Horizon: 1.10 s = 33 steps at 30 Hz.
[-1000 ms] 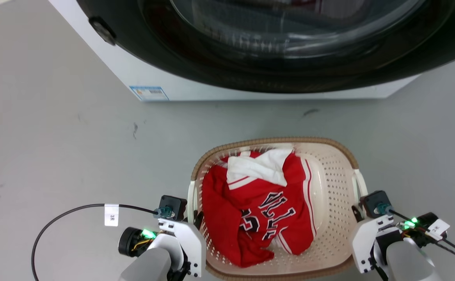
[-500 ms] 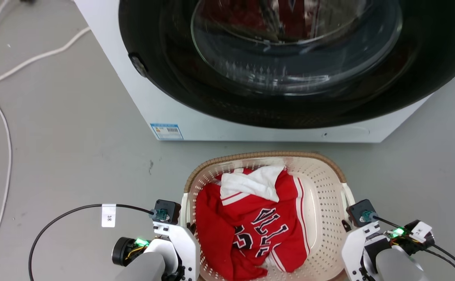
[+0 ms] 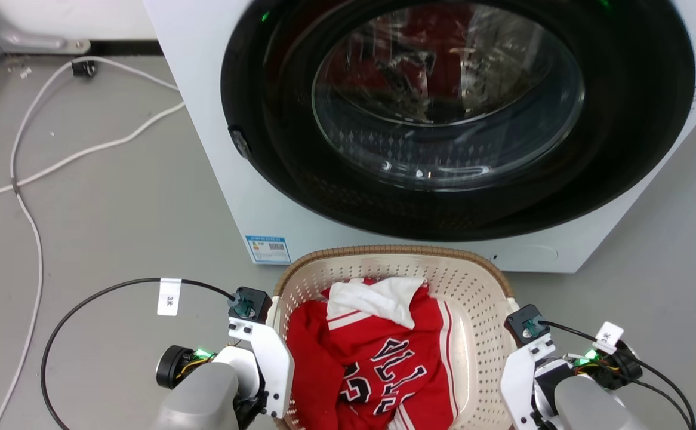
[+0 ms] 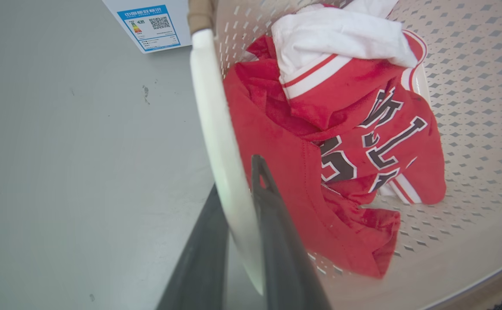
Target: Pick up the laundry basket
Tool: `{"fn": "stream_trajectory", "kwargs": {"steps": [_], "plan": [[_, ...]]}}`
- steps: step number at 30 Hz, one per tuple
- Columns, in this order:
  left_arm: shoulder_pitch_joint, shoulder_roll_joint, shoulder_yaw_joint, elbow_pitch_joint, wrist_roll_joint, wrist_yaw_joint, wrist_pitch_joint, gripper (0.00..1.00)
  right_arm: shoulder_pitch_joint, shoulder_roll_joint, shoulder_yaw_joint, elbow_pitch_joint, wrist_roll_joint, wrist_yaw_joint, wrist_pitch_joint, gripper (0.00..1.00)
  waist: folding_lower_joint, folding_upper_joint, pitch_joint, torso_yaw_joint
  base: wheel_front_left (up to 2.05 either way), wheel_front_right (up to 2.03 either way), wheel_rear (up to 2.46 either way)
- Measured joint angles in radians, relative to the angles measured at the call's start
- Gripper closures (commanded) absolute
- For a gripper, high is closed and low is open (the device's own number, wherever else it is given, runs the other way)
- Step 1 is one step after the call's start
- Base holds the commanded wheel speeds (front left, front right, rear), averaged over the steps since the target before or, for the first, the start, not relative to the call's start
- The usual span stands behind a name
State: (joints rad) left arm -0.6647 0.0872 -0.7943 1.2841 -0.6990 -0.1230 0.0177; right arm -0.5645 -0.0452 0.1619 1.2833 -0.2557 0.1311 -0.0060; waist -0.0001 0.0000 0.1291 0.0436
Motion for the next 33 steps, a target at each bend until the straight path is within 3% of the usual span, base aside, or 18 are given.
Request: {"fn": "stream_trajectory", "kwargs": {"steps": [18, 33], "plan": [[-0.029, 0.028, -0.046, 0.003, -0.026, -0.008, 0.214, 1.00, -0.011, 0.003, 0.300, -0.033, 0.316, 0.000, 0.238, 1.00, 0.0001, 0.0000, -0.114, -0.019, 0.00, 0.00, 0.00], [-0.019, 0.034, -0.082, -0.009, -0.062, -0.008, 0.267, 1.00, -0.020, 0.002, 0.384, -0.014, 0.407, 0.000, 0.280, 1.00, 0.0000, 0.0000, -0.146, -0.021, 0.00, 0.00, 0.00]]}}
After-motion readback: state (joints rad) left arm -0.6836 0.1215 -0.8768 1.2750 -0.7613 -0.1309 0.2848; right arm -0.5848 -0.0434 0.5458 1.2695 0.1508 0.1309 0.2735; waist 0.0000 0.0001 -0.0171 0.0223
